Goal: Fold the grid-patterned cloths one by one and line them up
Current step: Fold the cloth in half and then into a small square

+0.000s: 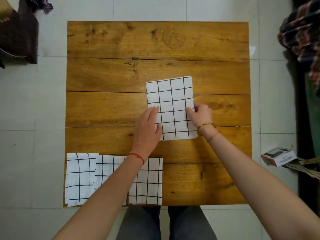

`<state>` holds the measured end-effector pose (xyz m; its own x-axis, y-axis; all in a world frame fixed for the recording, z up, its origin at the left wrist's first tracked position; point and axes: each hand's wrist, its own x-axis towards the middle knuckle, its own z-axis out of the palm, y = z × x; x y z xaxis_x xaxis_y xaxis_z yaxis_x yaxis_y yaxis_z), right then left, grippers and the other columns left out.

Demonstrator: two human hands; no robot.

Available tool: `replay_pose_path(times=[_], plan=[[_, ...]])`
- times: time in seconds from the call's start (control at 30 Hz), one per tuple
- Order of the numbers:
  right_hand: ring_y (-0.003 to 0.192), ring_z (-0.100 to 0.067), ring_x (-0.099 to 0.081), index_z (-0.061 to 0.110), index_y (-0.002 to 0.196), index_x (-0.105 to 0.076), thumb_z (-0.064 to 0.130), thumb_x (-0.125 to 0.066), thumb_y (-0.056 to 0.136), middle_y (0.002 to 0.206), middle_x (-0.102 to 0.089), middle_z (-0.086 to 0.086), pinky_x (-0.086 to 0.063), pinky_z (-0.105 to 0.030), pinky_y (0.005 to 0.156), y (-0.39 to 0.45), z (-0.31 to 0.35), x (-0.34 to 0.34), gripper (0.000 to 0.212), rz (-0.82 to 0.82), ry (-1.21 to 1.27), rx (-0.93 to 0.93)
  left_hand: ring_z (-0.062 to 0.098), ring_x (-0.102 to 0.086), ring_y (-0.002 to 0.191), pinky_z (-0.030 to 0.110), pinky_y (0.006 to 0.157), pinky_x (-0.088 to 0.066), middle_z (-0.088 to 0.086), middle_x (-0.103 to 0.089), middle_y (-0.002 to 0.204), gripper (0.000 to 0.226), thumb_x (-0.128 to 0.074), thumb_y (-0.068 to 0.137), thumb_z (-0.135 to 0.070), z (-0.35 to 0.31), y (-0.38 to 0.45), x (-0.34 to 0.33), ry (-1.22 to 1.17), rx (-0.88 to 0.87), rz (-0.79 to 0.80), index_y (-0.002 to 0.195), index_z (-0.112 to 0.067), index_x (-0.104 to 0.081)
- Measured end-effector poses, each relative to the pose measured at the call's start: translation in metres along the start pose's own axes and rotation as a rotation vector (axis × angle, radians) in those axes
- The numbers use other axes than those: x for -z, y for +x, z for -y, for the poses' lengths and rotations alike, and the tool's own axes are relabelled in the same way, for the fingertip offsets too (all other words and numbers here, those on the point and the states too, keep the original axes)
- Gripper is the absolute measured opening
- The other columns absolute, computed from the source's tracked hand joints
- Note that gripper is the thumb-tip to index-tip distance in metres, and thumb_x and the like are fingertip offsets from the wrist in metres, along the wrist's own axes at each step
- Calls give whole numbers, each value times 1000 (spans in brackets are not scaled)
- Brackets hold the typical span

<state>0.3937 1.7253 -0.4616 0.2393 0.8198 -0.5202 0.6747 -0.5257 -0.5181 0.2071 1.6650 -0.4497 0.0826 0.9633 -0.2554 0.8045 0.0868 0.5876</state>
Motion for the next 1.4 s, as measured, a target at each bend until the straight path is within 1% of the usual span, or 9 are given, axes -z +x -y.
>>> replay_pose_path(times=[0.17,0.27,0.37,0.5,0.6,0.73,0.93,1.1,1.4], plan=[[67,-23,-53,5,80,-57,28,-59,89,76,-59,-10,-38,-24,54,3,-4,0,25,22,-244,-49,19,-6,149,36,117,-2,0,-13,161,67,-52,95,-22,30,1,1,280,40,155,153,-20,-18],[70,-23,-52,8,92,-55,36,-66,84,84,-59,-7,-39,-27,55,-2,-2,2,31,12,-419,-32,20,-2,150,43,120,-6,-1,-7,162,70,-52,95,-25,35,2,2,346,41,211,154,-21,-14],[84,-25,-54,6,106,-47,40,-72,76,97,-55,-9,-44,-34,68,-3,2,4,52,-85,-578,36,20,-2,150,46,121,-9,-1,-6,162,72,-51,95,-21,33,4,4,377,41,197,154,-21,-11],[94,-28,-50,5,113,-48,37,-60,82,106,-53,-12,-42,-36,78,5,15,-1,46,-294,-596,320,19,-3,150,46,121,-7,-1,-9,162,71,-48,94,-16,29,19,8,367,5,128,155,-20,-11],[122,-31,-44,8,133,-45,28,-47,90,132,-49,-12,-40,-41,96,17,34,-11,48,-193,-568,546,21,-4,150,50,121,-10,0,-10,162,69,-47,96,-21,29,40,11,396,-30,113,155,-18,-11],[145,-30,-16,11,150,-22,25,-37,98,157,-23,-3,-19,-47,117,29,58,-32,56,64,-702,666,24,0,150,53,120,-10,0,-2,163,72,-47,97,-28,29,70,15,456,-44,149,155,-17,-5],[148,-27,-1,15,153,-7,30,-31,101,161,-7,1,-7,-50,119,33,68,-55,59,151,-843,678,26,6,150,58,119,-7,-1,7,163,81,-51,96,-37,35,91,16,544,-45,237,155,-17,1],[148,-27,-2,15,152,-13,31,-29,101,160,-12,2,-6,-51,119,35,52,-48,56,111,-840,660,26,6,150,59,118,-6,-3,8,163,82,-52,95,-38,36,91,17,562,-50,244,155,-18,0],[148,-26,0,17,152,-19,34,-24,101,159,-17,4,1,-53,118,33,-6,-5,54,-91,-660,355,26,10,149,59,118,-5,-3,13,162,81,-47,97,-40,34,92,18,559,-47,280,155,-19,5]])
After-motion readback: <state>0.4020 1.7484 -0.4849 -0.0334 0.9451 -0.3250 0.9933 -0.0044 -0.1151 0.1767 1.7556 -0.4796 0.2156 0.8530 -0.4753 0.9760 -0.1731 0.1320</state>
